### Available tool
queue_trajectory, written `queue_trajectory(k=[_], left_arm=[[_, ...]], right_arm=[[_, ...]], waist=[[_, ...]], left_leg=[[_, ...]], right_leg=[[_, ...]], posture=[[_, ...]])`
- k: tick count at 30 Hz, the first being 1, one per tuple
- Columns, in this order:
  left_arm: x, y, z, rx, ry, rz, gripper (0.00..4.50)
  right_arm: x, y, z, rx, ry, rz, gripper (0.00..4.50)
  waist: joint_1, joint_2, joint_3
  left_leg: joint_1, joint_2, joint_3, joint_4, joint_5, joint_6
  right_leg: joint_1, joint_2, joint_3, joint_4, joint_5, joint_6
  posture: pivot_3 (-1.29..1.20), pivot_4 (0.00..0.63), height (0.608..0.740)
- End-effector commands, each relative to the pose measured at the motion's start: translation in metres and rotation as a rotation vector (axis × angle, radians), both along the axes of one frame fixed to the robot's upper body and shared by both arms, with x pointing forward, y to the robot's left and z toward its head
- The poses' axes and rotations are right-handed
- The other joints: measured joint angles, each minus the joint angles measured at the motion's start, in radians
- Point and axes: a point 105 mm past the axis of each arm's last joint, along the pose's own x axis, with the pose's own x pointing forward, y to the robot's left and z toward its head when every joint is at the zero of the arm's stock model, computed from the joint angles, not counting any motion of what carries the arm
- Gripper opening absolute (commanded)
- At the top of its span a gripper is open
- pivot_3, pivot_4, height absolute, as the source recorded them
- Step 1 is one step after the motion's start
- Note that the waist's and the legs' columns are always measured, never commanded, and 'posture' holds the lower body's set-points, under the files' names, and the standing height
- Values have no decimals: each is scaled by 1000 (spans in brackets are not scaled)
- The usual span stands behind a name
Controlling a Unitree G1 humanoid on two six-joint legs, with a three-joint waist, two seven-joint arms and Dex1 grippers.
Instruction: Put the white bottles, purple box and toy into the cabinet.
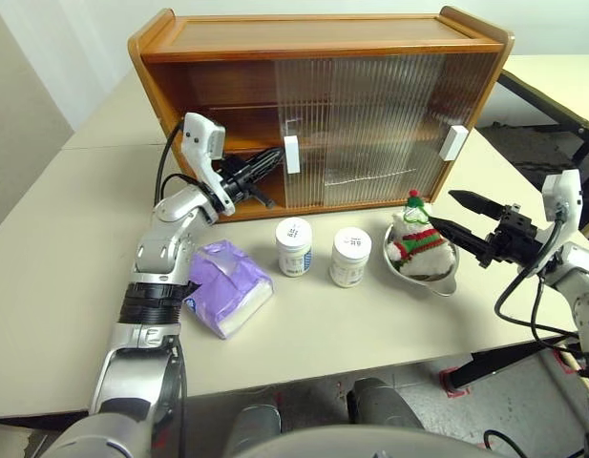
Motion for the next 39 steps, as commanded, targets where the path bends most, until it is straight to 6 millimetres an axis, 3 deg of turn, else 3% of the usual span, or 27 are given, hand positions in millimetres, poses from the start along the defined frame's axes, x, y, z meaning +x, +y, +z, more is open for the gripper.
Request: queue_trajectory(k=[1,16,24,31,39], left_arm=[[4,-11,-9,18,13,-41,29],[14,-25,-29,0,23,-83,29],[15,-26,-30,-6,12,-86,29],[12,-16,-8,-40,-55,-63,29],[-6,-7,20,-47,-103,-61,29]], right_arm=[[-2,0,5,9,-23,-10,4500],[-2,0,7,11,-27,-27,4500],[-2,1,7,10,-26,-24,4500],[1,1,3,12,-18,-17,4500],[3,4,-2,14,-3,12,4500]], waist=[[-2,0,0],[-22,0,0],[-24,0,0],[-25,0,0],[-24,0,0]], left_leg=[[0,0,0,1,0,0],[-1,0,0,6,-3,5],[-2,0,0,6,-3,5],[-2,0,0,6,-3,5],[-3,0,0,5,-3,5]], right_leg=[[0,0,0,0,0,0],[0,0,0,0,-3,12],[0,0,0,0,-4,14],[0,0,0,0,-4,14],[-1,0,0,0,-3,14]], posture=[[-290,0,740],[-309,0,740],[-302,0,740],[-287,0,740],[-249,0,740]])
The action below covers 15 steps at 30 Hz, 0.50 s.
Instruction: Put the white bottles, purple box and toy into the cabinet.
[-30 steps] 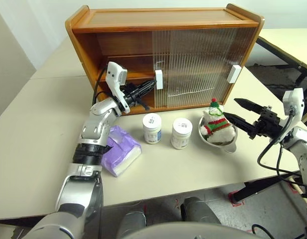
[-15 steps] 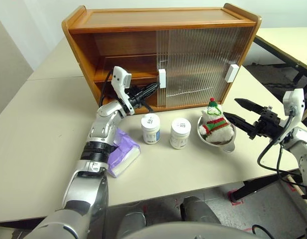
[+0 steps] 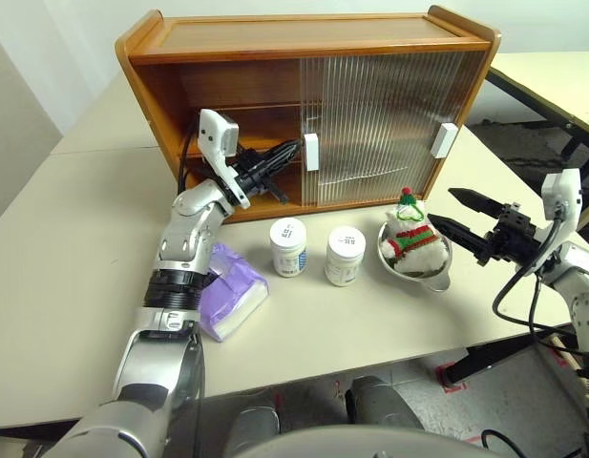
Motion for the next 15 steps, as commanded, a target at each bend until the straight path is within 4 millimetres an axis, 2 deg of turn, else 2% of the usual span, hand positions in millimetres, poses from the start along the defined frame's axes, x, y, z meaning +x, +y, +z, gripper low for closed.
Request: queue_trajectory(k=[1,4,7,15], left_arm=[[-10,9,8,-8,-2,14,29],[-23,27,11,19,-3,58,29],[-32,41,14,37,3,90,533],[-77,65,17,190,86,-16,3373]], right_arm=[[1,3,-4,-2,9,19,4500],[3,6,-6,2,19,38,4500],[6,8,-7,3,25,53,4500],[19,15,-12,-1,39,114,4500]], waist=[[3,0,0],[4,1,0],[8,1,0],[58,1,0]], left_leg=[[0,0,0,0,0,0],[0,0,0,0,0,1],[1,0,0,-2,-1,1],[4,0,0,-4,-1,0]], right_leg=[[0,0,0,0,0,-1],[0,0,0,0,2,-4],[0,0,0,0,2,-4],[-1,0,0,0,4,-11]], posture=[[-242,0,740],[-220,0,740],[-192,0,740],[-114,0,740]])
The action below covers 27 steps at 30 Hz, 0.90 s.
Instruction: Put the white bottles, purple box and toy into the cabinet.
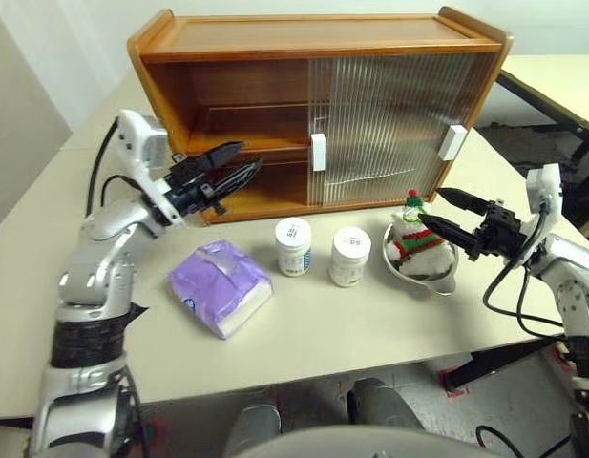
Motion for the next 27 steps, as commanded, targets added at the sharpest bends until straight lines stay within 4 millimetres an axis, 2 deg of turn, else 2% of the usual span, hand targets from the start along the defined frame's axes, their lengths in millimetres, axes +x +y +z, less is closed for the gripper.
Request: queue_trajectory(k=[1,3,4,7,11,19,22,27], left_arm=[[-18,5,1,63,47,-63,3732],[-28,12,2,117,78,-94,4445],[-34,17,2,164,98,-115,4481],[-45,30,5,291,128,-166,4481],[-51,45,6,451,159,-227,4481],[-64,58,-12,715,276,-414,4481],[-69,55,-32,810,302,-527,4481],[-68,45,-49,836,302,-623,4481]], right_arm=[[4,7,-4,-11,4,39,4500],[6,10,-5,-10,6,53,4500],[7,11,-6,-10,8,62,4500],[10,15,-7,-8,10,76,4500],[13,19,-7,-2,8,87,4500],[12,19,-7,1,6,88,4500],[11,18,-7,1,6,82,4500],[9,15,-6,1,3,65,4500]], waist=[[11,0,0],[22,1,0],[28,1,0],[42,1,0],[58,2,-1],[63,3,-1],[63,3,-1],[58,3,-1]], left_leg=[[0,0,0,-1,0,0],[0,1,0,-2,0,-1],[1,1,0,-3,1,-1],[1,2,0,-5,1,-2],[1,2,0,-8,2,-4],[-2,3,0,-12,4,-7],[-2,3,0,-13,4,-7],[-3,3,0,-13,4,-7]], right_leg=[[-1,0,0,0,0,-1],[-3,0,0,1,1,-3],[-3,0,0,1,0,-4],[-8,0,0,3,1,-10],[-13,1,0,5,2,-28],[-19,1,0,6,2,-36],[-20,1,0,8,1,-37],[-22,1,0,9,0,-39]], posture=[[-106,0,740],[-92,0,740],[-81,0,740],[-69,0,740],[-62,0,740],[-63,0,740],[-100,0,740],[-123,0,740]])
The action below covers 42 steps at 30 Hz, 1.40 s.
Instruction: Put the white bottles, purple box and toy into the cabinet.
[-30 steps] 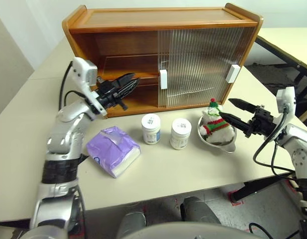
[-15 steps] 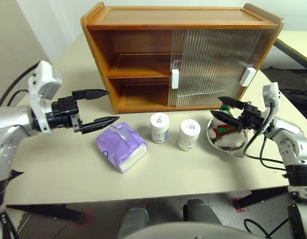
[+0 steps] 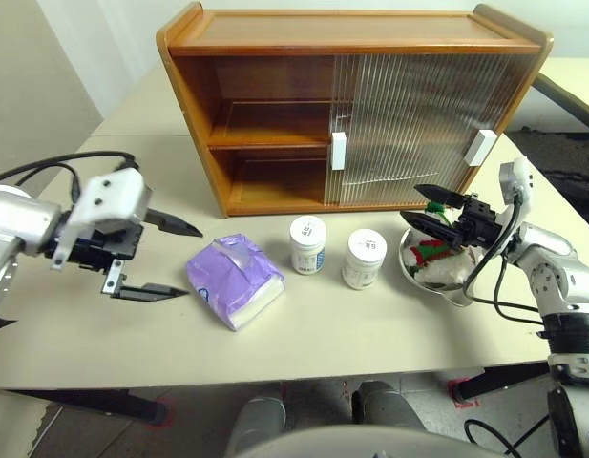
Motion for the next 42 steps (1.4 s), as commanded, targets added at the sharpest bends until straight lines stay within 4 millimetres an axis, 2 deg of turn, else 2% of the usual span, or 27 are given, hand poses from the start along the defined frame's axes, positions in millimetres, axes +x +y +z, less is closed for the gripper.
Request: queue_trajectory(k=[1,8,13,20,25,32,37,40,42], left_arm=[[1,-6,-16,42,20,-76,4481],[6,-19,-36,66,15,-142,4481],[0,-13,-52,154,57,-179,4481],[0,-7,-49,209,53,-186,4481],[-2,-7,-63,248,59,-222,4481],[4,-26,-101,318,-34,-356,4481],[22,-38,-100,278,-90,-290,4481],[29,-39,-94,256,-93,-238,3839],[28,-36,-91,260,-84,-233,3213]], right_arm=[[-2,-4,1,-12,-7,-18,4500],[-4,-6,4,-13,-10,-36,4500],[-5,-7,5,-14,-11,-41,4500],[-5,-7,5,-12,-12,-46,4500],[-5,-6,7,-8,-15,-48,4500],[-6,-7,9,-9,-18,-52,4500],[-6,-7,10,-6,-22,-58,4500],[-6,-7,10,-6,-23,-60,4500],[-6,-7,10,-5,-25,-60,4500]], waist=[[-5,0,0],[-28,1,0],[-46,2,-1],[-54,3,-2],[-55,5,-3],[-55,6,-4],[-54,8,-6],[-55,9,-6],[-56,9,-6]], left_leg=[[0,0,0,0,0,0],[-1,0,0,1,0,1],[-4,0,0,1,1,1],[-4,0,0,1,1,2],[-2,0,0,2,1,2],[-2,0,0,3,1,2],[-5,-1,0,5,1,2],[-5,-1,0,5,2,4],[-5,-1,0,5,3,5]], right_leg=[[0,0,0,0,0,0],[0,0,-1,1,0,0],[0,1,-1,1,0,0],[0,1,-1,1,0,1],[0,1,-1,2,0,1],[0,1,-1,2,0,1],[4,1,-1,3,0,2],[5,1,-1,3,1,5],[5,1,-1,3,1,6]], posture=[[-123,0,740],[-147,0,740],[-160,0,740],[-162,0,740],[-167,0,740],[-176,0,740],[-177,0,740],[-179,0,740],[-179,0,740]])
